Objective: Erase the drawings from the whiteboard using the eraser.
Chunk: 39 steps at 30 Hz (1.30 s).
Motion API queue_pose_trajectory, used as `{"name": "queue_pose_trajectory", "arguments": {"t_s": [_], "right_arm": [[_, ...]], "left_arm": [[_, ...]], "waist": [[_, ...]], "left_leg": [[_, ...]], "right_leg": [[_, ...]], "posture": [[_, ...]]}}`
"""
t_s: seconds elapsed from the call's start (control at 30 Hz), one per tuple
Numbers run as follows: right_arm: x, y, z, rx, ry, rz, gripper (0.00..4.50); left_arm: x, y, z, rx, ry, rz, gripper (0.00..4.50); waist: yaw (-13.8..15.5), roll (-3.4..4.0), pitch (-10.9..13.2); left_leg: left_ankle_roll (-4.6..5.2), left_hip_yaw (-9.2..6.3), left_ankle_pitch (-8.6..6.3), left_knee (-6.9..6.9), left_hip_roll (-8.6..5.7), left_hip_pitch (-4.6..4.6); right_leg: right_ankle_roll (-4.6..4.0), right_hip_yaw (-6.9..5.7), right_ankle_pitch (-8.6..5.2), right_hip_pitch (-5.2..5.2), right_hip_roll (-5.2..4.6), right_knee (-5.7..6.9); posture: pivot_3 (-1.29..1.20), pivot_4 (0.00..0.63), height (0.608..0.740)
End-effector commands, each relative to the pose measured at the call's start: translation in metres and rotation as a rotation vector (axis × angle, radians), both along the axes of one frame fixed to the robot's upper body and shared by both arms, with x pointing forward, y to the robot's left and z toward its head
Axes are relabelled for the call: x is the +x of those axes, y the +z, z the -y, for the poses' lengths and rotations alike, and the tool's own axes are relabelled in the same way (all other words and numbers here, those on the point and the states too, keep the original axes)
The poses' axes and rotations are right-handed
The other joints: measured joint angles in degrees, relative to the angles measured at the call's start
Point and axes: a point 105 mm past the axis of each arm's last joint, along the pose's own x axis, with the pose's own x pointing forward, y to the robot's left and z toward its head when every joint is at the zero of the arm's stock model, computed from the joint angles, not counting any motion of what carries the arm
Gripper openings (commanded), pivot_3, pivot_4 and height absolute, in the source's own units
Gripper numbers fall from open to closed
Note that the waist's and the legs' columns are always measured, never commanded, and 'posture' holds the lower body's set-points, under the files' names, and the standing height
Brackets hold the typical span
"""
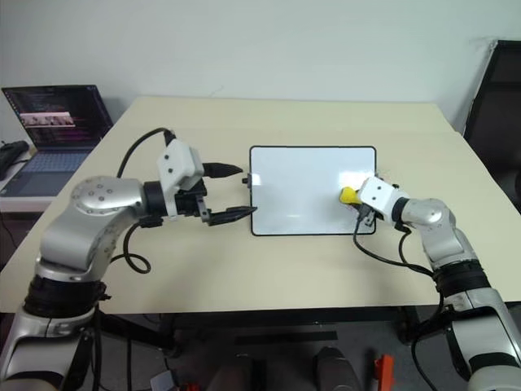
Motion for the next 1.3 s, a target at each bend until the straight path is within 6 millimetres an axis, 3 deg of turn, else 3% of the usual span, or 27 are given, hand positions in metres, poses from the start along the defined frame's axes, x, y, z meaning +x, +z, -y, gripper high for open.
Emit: {"name": "queue_pose_trajectory", "arguments": {"t_s": [0.03, 0.13, 0.37, 0.53, 0.7, 0.8, 0.87, 0.93, 1.07, 1.13, 1.2, 1.3], "right_arm": [[-0.025, -0.043, 0.002, -0.072, 0.034, -0.205, 0.98], [-0.028, -0.041, -0.001, -0.044, 0.036, -0.211, 0.98], [0.021, 0.012, 0.027, -0.004, -0.185, 0.068, 0.98], [0.033, 0.021, 0.042, -0.026, -0.260, 0.136, 0.98], [0.014, -0.002, 0.021, -0.023, -0.132, 0.036, 0.98], [-0.007, 0.000, 0.003, 0.068, -0.023, -0.049, 0.98], [-0.027, 0.017, -0.005, 0.159, 0.049, -0.109, 0.98], [-0.029, 0.051, -0.001, 0.279, 0.017, -0.067, 0.98], [-0.023, 0.146, 0.047, 0.612, -0.166, 0.149, 0.98], [-0.024, 0.160, 0.066, 0.657, -0.240, 0.178, 0.98], [-0.022, 0.154, 0.111, 0.626, -0.454, 0.189, 0.98], [-0.019, 0.150, 0.153, 0.708, -0.716, 0.174, 0.98]], "left_arm": [[-0.002, 0.013, 0.002, -0.011, -0.016, 0.052, 4.50], [-0.002, 0.013, 0.001, -0.012, -0.016, 0.051, 4.50], [-0.001, 0.012, 0.001, -0.007, -0.018, 0.047, 4.50], [0.000, 0.012, 0.002, -0.007, -0.019, 0.049, 4.50], [0.000, 0.011, 0.003, -0.009, -0.025, 0.047, 4.50], [0.000, 0.011, 0.003, -0.011, -0.028, 0.047, 4.50], [-0.001, 0.010, 0.004, -0.011, -0.031, 0.047, 4.50], [0.000, 0.008, 0.006, -0.014, -0.037, 0.047, 4.50], [-0.002, 0.002, 0.028, -0.065, -0.093, 0.034, 4.50], [-0.002, -0.001, 0.036, -0.081, -0.111, 0.027, 4.50], [-0.004, -0.010, 0.055, -0.082, -0.150, 0.012, 4.50], [-0.005, -0.013, 0.085, -0.107, -0.201, 0.016, 4.50]], "waist": [[0.0, -0.07, 0.0], [-0.4, -0.07, 0.0], [-1.3, -0.09, 0.0], [-1.4, -0.14, 0.0], [-1.6, -0.18, 0.0], [-1.6, -0.18, 0.0], [-1.5, -0.11, 0.0], [-1.5, 0.17, 0.3], [-1.0, 0.55, 0.6], [-0.1, 0.52, 0.6], [0.8, 0.40, 0.5], [1.5, 0.39, 0.5]], "left_leg": [[-0.01, 0.01, -0.01, -0.05, 0.01, -0.01], [-0.07, 0.04, -0.06, -0.15, 0.06, -0.08], [-0.05, 0.07, -0.04, 0.00, 0.04, -0.07], [0.00, 0.06, 0.00, 0.00, -0.02, -0.07], [-0.01, 0.11, -0.02, -0.10, -0.01, -0.10], [-0.02, 0.08, -0.02, -0.13, -0.01, -0.11], [-0.02, 0.04, -0.02, -0.19, 0.00, -0.14], [-0.02, 0.03, -0.02, -0.22, 0.00, -0.41], [-0.02, 0.08, -0.01, -0.05, -0.07, -1.37], [-0.03, 0.01, -0.02, -0.12, -0.08, -1.46], [-0.07, -0.08, -0.09, -0.22, 0.00, -1.45], [-0.16, -0.04, -0.19, -0.25, -0.04, -1.52]], "right_leg": [[-0.04, -0.01, -0.04, -0.01, 0.00, 0.00], [-0.09, -0.02, -0.11, -0.13, 0.06, 0.02], [-0.06, 0.04, -0.06, -0.19, 0.03, 0.08], [-0.05, 0.03, -0.05, -0.19, -0.06, 0.04], [-0.05, 0.04, -0.05, -0.19, -0.06, 0.02], [-0.05, 0.03, -0.06, -0.19, -0.05, 0.01], [-0.06, 0.01, -0.09, -0.21, -0.02, 0.01], [-0.04, 0.00, -0.10, -0.45, -0.02, 0.02], [0.46, 0.07, 0.21, -1.41, -0.03, 0.20], [0.40, -0.04, 0.15, -1.45, -0.03, 0.12], [0.27, -0.13, 0.07, -1.45, 0.07, 0.05], [0.10, -0.13, -0.01, -1.42, 0.03, -0.05]], "posture": [[0.00, 0.150, 0.740], [0.00, 0.150, 0.740], [0.00, 0.150, 0.740], [0.00, 0.150, 0.740], [0.00, 0.150, 0.740], [0.00, 0.150, 0.740], [0.00, 0.150, 0.740], [0.00, 0.150, 0.740], [0.00, 0.150, 0.740], [0.00, 0.150, 0.740], [0.00, 0.150, 0.740], [0.00, 0.150, 0.740]]}}
